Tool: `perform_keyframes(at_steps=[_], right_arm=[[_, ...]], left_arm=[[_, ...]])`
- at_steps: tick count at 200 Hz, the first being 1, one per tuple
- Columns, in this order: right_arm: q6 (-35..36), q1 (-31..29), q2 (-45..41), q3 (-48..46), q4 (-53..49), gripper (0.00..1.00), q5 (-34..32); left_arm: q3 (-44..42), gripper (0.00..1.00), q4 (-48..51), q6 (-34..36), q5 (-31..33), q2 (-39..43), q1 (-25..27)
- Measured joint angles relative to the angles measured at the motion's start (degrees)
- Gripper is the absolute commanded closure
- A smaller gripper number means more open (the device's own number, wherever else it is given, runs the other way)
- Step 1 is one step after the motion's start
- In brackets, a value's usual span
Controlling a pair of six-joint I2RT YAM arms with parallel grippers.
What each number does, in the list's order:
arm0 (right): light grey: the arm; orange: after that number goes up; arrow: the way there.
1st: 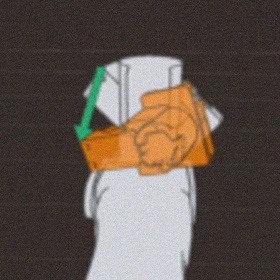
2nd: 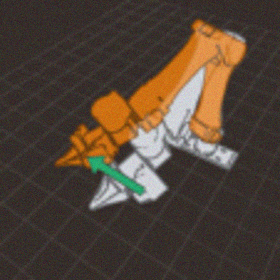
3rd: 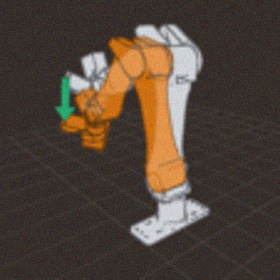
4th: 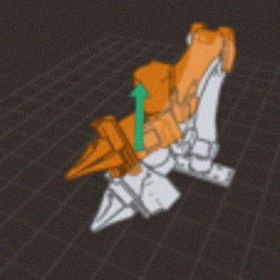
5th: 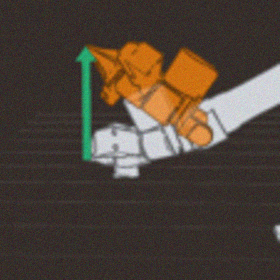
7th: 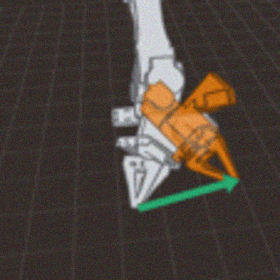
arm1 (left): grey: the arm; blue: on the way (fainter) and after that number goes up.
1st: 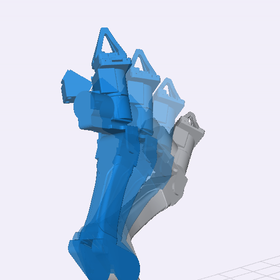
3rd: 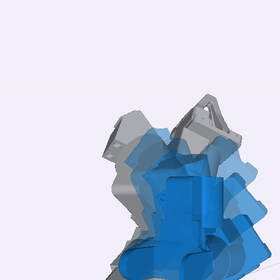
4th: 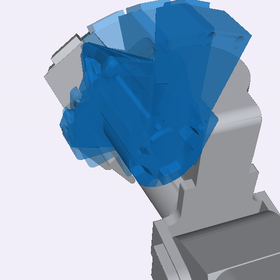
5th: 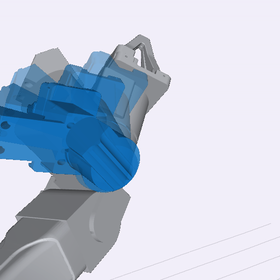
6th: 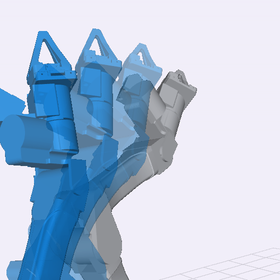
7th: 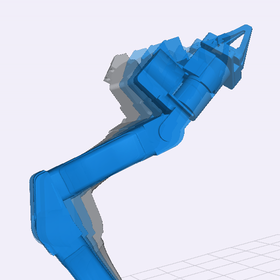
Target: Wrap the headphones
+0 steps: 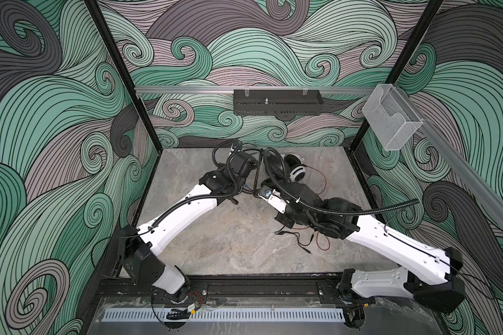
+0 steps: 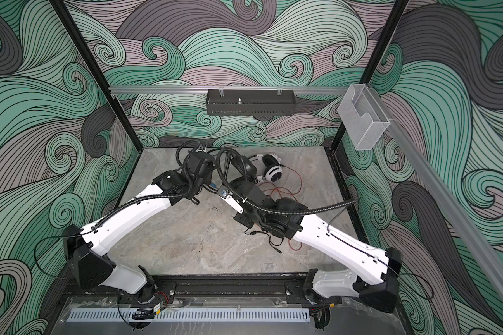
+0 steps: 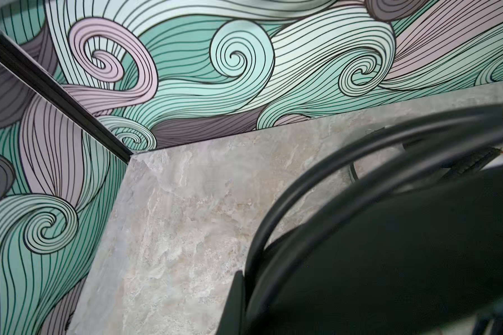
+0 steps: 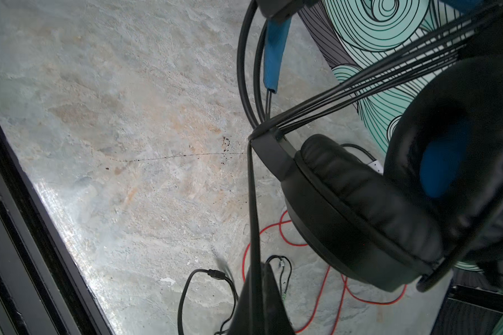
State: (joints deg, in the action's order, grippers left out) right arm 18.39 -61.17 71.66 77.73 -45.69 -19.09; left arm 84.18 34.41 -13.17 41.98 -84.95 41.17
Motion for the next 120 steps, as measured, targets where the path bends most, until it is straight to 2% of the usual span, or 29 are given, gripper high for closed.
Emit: perform_keyframes(at_steps=[33,63,120], right_arm=[[10.88,-4.39,-0.44,0.26,0.31,1.0,-3.65],[16.83,-5.79,-2.14,-1.31,2.23,0.97,-6.62],[12.52,-6.25,-5.14,-2.58,2.99,0.97,-8.68]], left_arm=[[0.17,1.0,1.51,3.15,-1.11,1.4,0.42],[0.26,1.0,4.24,3.45,-2.62,2.16,0.59],[0.48,1.0,7.87,1.75,-3.3,5.97,0.59]])
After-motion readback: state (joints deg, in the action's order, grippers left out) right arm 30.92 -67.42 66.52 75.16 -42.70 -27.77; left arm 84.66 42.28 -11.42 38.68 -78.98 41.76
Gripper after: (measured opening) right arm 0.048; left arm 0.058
